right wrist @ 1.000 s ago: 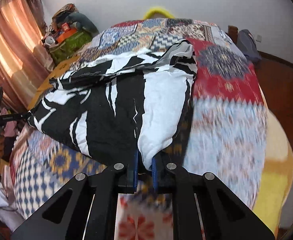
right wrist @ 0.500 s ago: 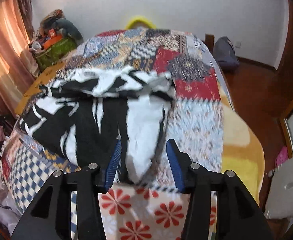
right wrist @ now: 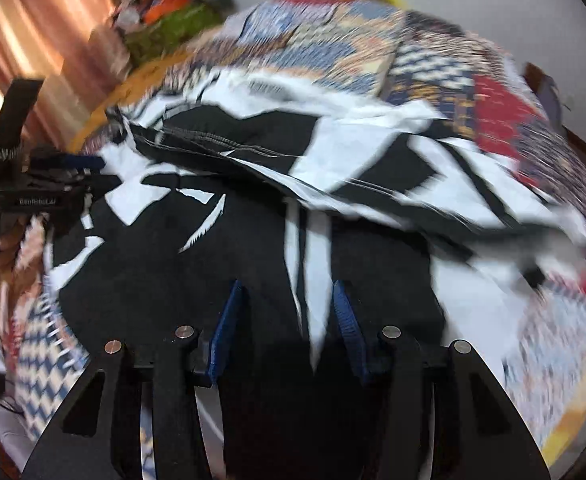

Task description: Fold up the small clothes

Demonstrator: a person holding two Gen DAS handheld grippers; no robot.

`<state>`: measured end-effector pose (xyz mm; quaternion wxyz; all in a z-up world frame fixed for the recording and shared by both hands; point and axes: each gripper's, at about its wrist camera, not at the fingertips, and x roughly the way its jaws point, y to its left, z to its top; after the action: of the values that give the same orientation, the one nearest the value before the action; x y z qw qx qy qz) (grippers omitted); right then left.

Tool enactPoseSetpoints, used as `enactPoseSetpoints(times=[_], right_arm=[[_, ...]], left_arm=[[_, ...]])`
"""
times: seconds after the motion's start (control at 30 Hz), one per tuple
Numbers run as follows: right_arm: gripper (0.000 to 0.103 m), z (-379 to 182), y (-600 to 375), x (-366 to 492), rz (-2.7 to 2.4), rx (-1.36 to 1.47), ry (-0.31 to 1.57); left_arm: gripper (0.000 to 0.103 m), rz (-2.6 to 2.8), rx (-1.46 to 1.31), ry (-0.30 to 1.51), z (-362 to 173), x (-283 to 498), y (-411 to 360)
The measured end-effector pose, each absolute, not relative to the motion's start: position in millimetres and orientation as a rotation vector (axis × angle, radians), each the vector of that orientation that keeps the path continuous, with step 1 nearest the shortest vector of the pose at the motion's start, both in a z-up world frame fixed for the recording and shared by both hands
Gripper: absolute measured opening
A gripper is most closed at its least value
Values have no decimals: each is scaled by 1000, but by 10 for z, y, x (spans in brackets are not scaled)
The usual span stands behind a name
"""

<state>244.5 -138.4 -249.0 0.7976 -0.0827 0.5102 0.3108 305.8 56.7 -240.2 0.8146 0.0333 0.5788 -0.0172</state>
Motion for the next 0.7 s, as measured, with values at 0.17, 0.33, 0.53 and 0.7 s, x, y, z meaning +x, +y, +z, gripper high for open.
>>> enactPoseSetpoints(times=[0.17, 0.33, 0.53, 0.7], right_arm=[[57, -2549, -1161, 2516, 730, -259, 1117], [58, -2557, -1260, 2465, 767, -226, 1097], [57, -2508, -1282, 2393, 766, -251, 1122], [57, -2442, -1184, 2515, 774, -280, 1133]], left_arm=[[74, -46, 53, 1251, -2422, 3549, 626], [74, 61, 47, 1187, -2357, 4114, 808], [74, 143, -70, 1062, -1967, 4185, 1047], [74, 30, 31, 1120, -2150, 3707, 893]])
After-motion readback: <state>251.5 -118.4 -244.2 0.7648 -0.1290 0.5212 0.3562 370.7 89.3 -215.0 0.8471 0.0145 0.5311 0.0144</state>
